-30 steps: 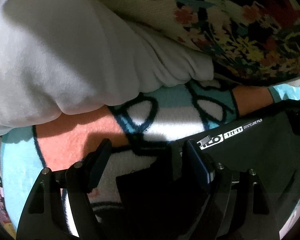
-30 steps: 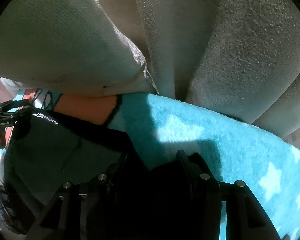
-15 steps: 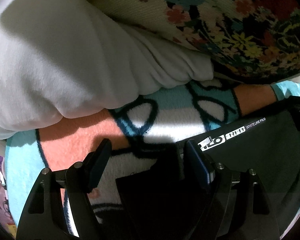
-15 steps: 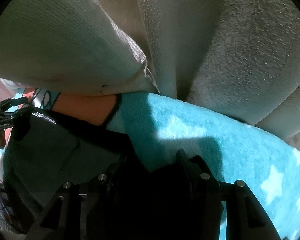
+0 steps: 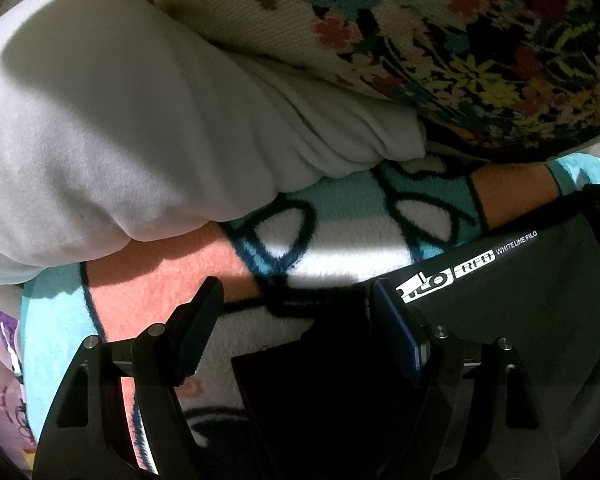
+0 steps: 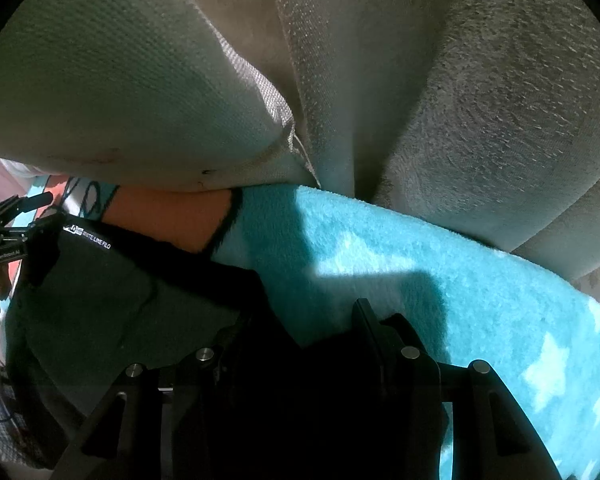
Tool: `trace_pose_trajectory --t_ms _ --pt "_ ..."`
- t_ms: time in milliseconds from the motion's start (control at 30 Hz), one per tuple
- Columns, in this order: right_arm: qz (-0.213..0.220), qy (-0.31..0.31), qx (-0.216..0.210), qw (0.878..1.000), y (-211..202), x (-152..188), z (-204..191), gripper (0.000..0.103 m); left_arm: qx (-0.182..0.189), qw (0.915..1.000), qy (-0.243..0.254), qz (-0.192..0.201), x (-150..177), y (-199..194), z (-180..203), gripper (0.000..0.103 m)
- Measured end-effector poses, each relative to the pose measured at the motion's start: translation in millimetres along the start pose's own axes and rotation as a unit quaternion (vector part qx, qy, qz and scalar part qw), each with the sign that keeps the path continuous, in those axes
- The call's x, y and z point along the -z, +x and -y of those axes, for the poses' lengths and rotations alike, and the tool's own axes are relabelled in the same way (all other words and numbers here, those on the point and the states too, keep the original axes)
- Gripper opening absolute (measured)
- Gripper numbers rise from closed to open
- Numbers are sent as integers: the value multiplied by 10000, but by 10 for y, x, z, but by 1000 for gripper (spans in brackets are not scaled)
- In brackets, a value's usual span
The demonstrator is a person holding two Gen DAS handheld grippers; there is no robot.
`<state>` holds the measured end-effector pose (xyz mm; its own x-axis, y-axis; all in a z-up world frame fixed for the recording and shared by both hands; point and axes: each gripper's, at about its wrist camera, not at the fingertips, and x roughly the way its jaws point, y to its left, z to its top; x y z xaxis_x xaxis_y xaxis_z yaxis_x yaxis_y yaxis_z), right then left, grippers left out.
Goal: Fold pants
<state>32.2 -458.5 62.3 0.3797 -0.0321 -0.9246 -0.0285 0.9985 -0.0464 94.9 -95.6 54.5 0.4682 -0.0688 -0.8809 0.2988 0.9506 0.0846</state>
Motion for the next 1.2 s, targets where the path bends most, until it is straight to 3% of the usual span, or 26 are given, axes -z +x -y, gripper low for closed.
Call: trace_pose_trajectory --t_ms 500,1067,1100,1133,1167,1200 --pt "-44 -25 2 10000 13 -19 -4 46 -417 9989 164 168 57 -29 271 78" --pt "-34 -57 21 10000 13 -21 -8 46 -389 9990 150 181 64 8 260 77" --pt "-9 -101 51 9999 8 -18 -19 46 -355 9989 206 210 73 4 263 75" --pt "20 -149 78 9999 2 -16 -35 44 -251 9990 274 241 81 -4 270 63" --pt "69 -204 94 9997 -12 -13 -57 32 -38 9991 334 255 92 -13 276 36" --pt "126 -236 8 9996 -39 -11 -78 21 357 9982 422 216 106 -17 304 22"
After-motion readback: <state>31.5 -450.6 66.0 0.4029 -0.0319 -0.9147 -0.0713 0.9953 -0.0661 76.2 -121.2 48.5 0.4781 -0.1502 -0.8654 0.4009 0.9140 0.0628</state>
